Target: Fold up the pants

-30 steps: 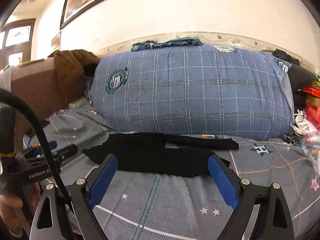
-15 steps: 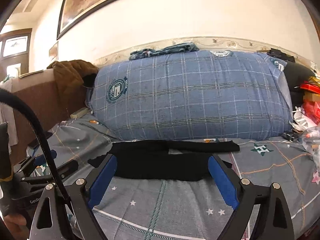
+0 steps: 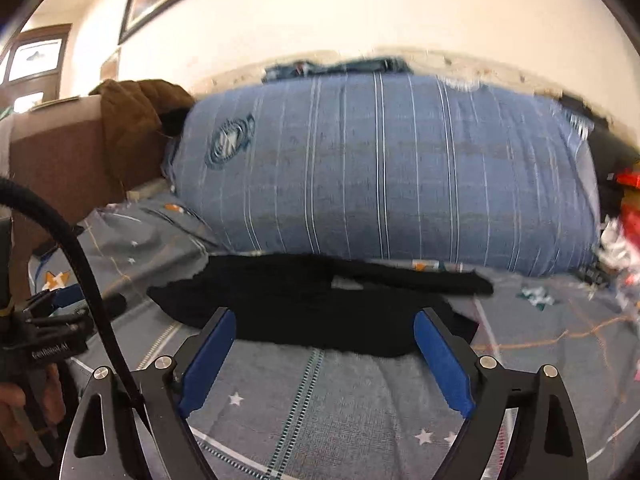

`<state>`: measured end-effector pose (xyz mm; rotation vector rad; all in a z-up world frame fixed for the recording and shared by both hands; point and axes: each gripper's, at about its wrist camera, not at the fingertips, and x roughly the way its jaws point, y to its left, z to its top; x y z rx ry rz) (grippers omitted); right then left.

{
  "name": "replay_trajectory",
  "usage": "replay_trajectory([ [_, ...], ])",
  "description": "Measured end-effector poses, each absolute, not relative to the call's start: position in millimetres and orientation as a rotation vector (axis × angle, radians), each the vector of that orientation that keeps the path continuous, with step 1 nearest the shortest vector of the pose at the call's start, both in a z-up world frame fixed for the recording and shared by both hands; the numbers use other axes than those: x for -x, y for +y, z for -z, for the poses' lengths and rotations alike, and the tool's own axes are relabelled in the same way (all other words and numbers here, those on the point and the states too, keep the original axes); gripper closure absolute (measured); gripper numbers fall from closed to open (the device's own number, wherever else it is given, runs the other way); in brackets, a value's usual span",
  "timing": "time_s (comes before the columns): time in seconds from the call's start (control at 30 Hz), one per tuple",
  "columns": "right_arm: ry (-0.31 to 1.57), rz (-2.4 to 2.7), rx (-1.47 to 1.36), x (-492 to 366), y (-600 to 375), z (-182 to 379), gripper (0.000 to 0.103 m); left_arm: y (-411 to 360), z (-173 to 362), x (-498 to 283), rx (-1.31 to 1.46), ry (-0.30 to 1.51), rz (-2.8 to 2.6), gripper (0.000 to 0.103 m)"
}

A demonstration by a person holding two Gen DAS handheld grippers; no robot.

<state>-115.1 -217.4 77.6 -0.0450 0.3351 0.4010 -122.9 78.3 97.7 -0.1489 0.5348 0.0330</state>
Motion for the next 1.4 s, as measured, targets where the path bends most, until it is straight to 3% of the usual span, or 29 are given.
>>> replay_trajectory([
  [0.23,0.461,-0.414,0.004,68,-217,-54,0.014,85,-80,111,0.162,0.533,-0.048,0.016],
  [0.57,0.568,-0.332,0.032,33,-253,-25,0.014,88,-47,65,0.224,0.698,0.001,0.016],
  [0.97,0.669,-0.223,-0.048,-22,-316,-13,0.014,159,-16,34,0.41,0.791,-0.166,0.016],
  [1.33,0.718,-0.245,-0.116,-65,-319,0,0.014,146,-4,6,0.407,0.836,-0.146,0.016],
  [1.4,0.698,-0.255,-0.1,-68,-313,1,0.02,146,-5,-2,0.429,0.839,-0.136,0.016],
])
